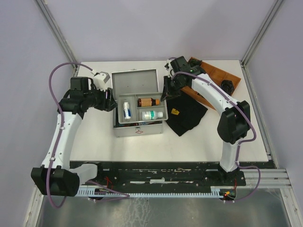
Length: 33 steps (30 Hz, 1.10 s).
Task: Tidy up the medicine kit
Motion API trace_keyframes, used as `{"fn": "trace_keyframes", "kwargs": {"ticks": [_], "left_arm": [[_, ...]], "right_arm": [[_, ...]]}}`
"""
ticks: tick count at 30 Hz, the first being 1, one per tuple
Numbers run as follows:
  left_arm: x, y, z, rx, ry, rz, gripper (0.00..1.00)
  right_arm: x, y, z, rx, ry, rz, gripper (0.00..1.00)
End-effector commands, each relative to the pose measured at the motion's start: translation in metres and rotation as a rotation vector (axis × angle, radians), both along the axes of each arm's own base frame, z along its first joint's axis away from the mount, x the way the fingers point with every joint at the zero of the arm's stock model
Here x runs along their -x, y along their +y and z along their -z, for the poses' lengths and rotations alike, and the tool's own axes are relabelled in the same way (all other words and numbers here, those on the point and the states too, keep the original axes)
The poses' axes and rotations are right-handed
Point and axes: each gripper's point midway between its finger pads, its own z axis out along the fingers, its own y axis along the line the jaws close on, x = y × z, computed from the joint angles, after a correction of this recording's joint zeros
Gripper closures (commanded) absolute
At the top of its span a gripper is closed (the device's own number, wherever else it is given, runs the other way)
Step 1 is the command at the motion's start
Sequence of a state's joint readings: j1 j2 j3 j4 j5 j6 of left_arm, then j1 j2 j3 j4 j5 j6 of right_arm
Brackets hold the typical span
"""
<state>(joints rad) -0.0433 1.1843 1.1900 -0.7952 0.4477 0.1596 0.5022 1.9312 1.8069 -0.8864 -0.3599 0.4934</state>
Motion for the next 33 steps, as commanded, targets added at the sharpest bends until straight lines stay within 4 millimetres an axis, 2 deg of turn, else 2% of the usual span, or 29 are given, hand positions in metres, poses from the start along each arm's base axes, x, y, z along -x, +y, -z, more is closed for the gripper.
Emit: {"fn": "trace_keyframes", "kwargs": {"ticks": [1,8,18,22,27,33], "left_arm": [[0.004,-0.007,-0.033,0.075,-0.093,-0.022,0.38],[0.008,-0.013,-0.025,0.122,-0.072,-0.022,0.4],[0.001,0.002,-0.007,0.054,-0.063,-0.085,0.56],[0.0,0.002,0.005,0.054,-0.048,-0.089,0.59],[-0.006,-0.002,0.007,0.071,-0.033,-0.084,0.62],[-0.015,-0.003,0.019,0.078,-0.003,-0.09,0.74]], "right_arm": [[-0.01,0.032,-0.046,-0.132,-0.096,-0.017,1.0],[-0.008,0.042,-0.048,-0.144,-0.092,-0.029,1.0],[-0.009,0.047,-0.042,-0.149,-0.077,-0.038,1.0],[-0.008,0.052,-0.039,-0.17,-0.053,-0.039,1.0],[-0.008,0.056,-0.038,-0.183,-0.045,-0.044,0.99],[-0.008,0.057,-0.037,-0.177,-0.045,-0.053,0.99]]}}
